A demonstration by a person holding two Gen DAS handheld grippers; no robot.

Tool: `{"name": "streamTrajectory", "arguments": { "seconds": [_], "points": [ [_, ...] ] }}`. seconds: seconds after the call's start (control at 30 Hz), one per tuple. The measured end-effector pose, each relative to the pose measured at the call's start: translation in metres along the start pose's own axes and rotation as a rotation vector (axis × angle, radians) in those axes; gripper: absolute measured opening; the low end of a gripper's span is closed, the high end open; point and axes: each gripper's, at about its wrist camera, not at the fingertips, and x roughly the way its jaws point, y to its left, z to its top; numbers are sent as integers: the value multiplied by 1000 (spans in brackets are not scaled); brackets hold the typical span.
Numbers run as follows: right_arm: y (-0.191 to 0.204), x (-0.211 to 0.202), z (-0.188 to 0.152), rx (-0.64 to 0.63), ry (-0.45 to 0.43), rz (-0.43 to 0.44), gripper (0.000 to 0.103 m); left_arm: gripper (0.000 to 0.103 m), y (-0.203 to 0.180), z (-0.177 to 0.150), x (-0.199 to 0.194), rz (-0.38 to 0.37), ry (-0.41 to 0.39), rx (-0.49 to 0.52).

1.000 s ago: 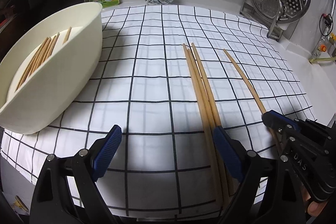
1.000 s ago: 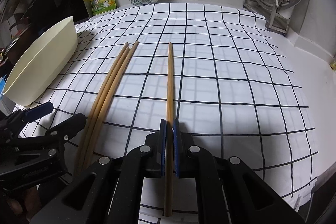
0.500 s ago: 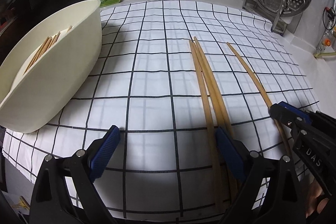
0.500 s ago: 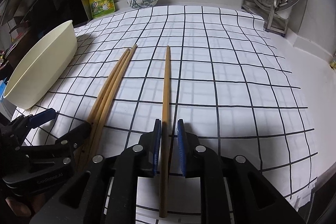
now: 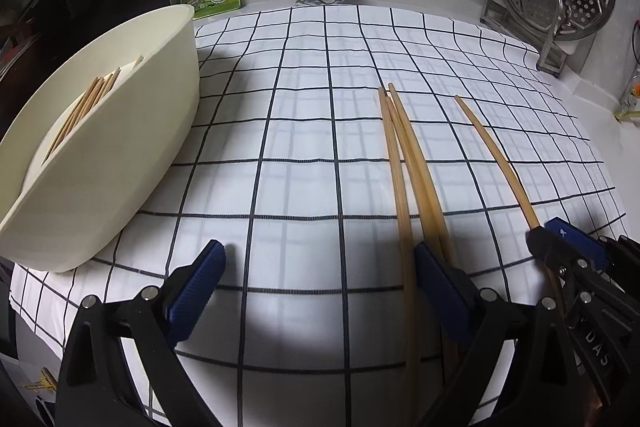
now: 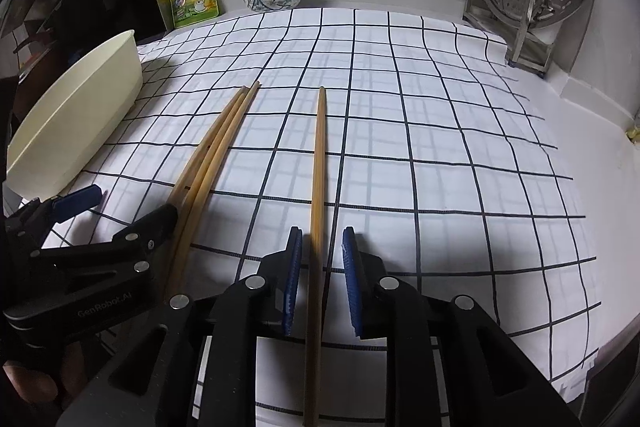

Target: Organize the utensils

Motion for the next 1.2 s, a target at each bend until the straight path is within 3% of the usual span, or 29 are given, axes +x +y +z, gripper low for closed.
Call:
{"name": "streamTrajectory", "arguments": {
  "seconds": [0.1, 0.27, 0.37, 0.43, 0.53, 0.9, 1.2],
  "points": [
    [2, 2, 1, -16, -6, -10, 20, 89, -2, 0, 0, -3, -6, 10],
    [5, 4, 2, -43, -15, -18, 20, 67, -7, 0, -4, -30, -19, 18],
    [6, 5, 3, -52, -20, -17, 14, 49, -11, -1, -7, -45, -25, 34],
    [7, 5, 3, -57, -24, -19, 7, 29, -14, -1, -9, -56, -26, 47],
    [3, 5, 2, -37, -29, 0, 7, 9, -13, -2, -10, -75, -18, 48],
    [-4, -8, 3, 47, -47, 58, 6, 7, 5, -2, -22, -136, -6, -6],
    [11, -39, 21, 76, -121, 102, 6, 7, 25, 14, -64, -188, -100, -30]
  ]
}}
